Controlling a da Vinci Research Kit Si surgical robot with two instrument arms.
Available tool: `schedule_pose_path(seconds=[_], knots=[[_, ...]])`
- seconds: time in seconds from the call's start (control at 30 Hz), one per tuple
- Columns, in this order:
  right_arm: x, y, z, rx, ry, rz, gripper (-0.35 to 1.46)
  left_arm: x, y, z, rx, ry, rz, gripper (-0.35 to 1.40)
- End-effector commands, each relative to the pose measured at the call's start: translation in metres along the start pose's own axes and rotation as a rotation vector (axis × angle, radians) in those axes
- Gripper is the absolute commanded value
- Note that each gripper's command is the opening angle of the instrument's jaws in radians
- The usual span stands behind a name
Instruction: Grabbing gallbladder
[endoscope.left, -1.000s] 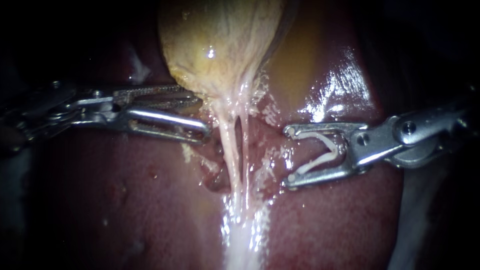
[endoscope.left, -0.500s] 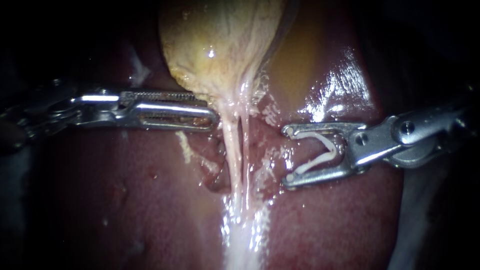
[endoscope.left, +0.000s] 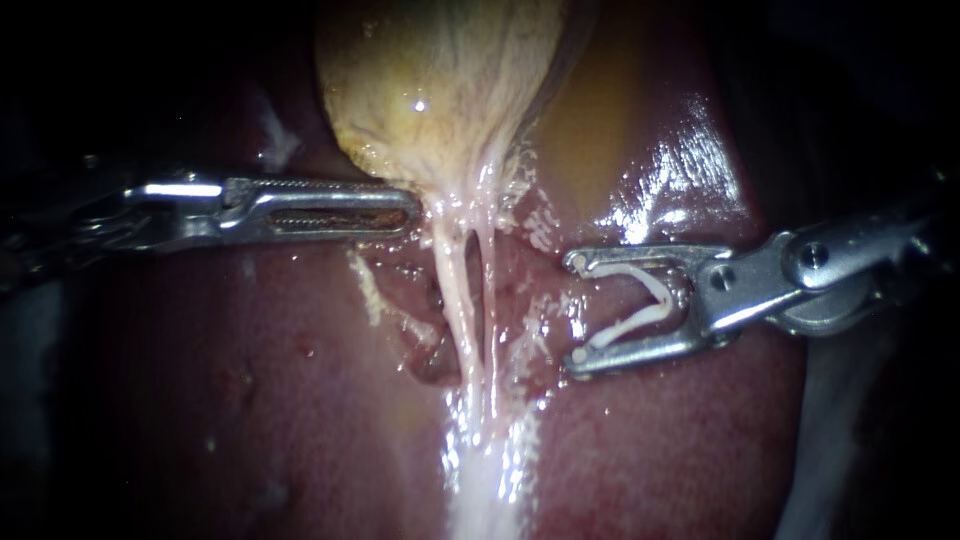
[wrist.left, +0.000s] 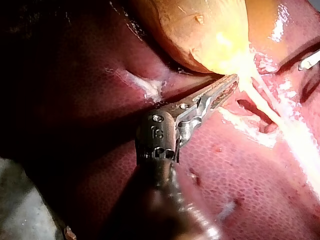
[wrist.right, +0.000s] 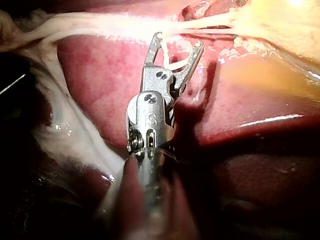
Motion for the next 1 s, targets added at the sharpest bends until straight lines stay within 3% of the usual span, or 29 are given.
schedule_pose_path(seconds=[0.03,0.4,0.57,1.0], knots=[[0.0,0.0,0.0,0.0,0.0,0.0,0.5,0.0002,0.0001,-0.0003,-0.003,-0.001,-0.001,-0.35],[0.0,0.0,0.0,0.0,0.0,0.0,0.5,0.0023,0.0005,-0.0038,0.002,-0.005,-0.014,-0.35],[0.0,0.0,0.0,0.0,0.0,0.0,0.5,0.0032,0.0013,-0.0049,0.002,0.008,-0.023,-0.35],[0.0,0.0,0.0,0.0,0.0,0.0,0.5,0.0029,0.0016,-0.0048,0.005,0.01,-0.023,-0.35]])
